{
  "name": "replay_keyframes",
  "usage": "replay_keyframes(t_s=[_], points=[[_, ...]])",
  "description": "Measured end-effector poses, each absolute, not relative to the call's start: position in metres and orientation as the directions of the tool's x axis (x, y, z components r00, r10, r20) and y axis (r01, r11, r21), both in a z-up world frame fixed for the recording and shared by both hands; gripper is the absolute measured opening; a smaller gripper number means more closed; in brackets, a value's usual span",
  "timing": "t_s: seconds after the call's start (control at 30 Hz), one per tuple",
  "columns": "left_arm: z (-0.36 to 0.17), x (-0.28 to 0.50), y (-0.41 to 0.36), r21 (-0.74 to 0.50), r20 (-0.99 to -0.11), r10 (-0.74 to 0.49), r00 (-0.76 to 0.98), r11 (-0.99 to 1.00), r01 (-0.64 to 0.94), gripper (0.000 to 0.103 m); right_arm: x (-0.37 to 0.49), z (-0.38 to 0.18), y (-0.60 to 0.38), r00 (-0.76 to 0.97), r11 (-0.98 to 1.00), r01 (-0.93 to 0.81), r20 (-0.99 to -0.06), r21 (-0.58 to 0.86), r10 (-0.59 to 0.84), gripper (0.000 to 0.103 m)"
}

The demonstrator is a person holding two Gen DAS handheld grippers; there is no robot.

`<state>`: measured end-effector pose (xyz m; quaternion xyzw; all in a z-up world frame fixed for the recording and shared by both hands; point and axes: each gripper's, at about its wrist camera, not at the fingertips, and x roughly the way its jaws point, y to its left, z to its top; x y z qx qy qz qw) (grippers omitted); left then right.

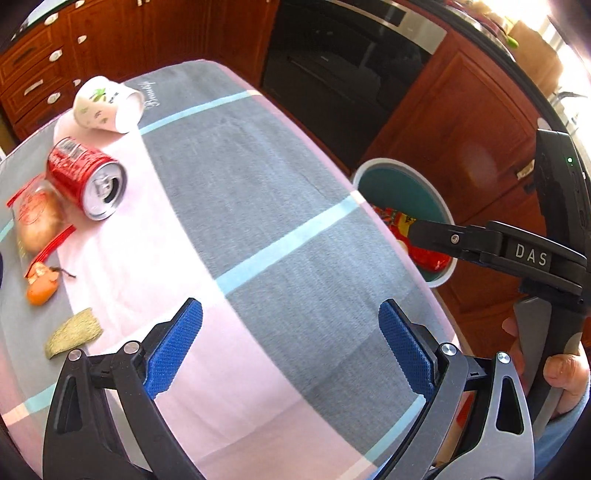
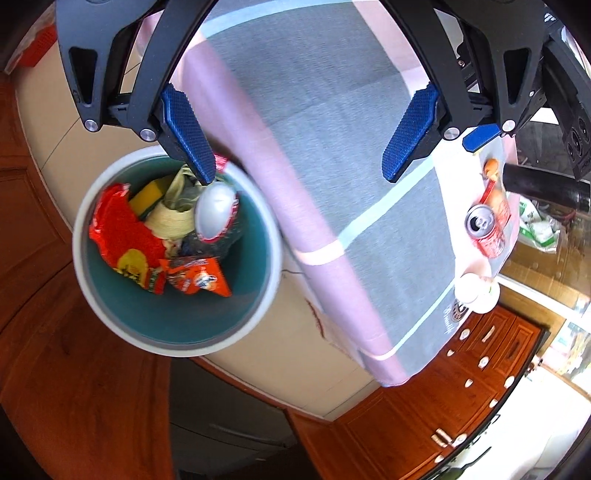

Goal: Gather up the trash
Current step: 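Move both tools back over the table toward the orange peel, then lower the left tool around the orange peel and close it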

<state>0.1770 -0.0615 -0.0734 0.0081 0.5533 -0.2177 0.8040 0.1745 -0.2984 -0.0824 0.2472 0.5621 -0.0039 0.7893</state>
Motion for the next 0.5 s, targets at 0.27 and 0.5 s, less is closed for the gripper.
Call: replay_keyframes(t_s=[0.27, 0.5], points=[[-0.059, 0.189, 0.037, -0.227, -0.874, -0.292, 0.389, 0.952, 0.206, 0.096, 0.187, -0.073, -0.238, 0.345, 0.901, 0.206, -0.89, 0.381, 0.297, 0.087], [-0.066, 0.199, 0.126, -0.154, -0.885, -0.184, 0.428, 0.983, 0.104, 0.092, 0.201, -0.076, -0.178, 0.306, 0.918, 0.112, -0.893, 0.379, 0.331, 0.087]])
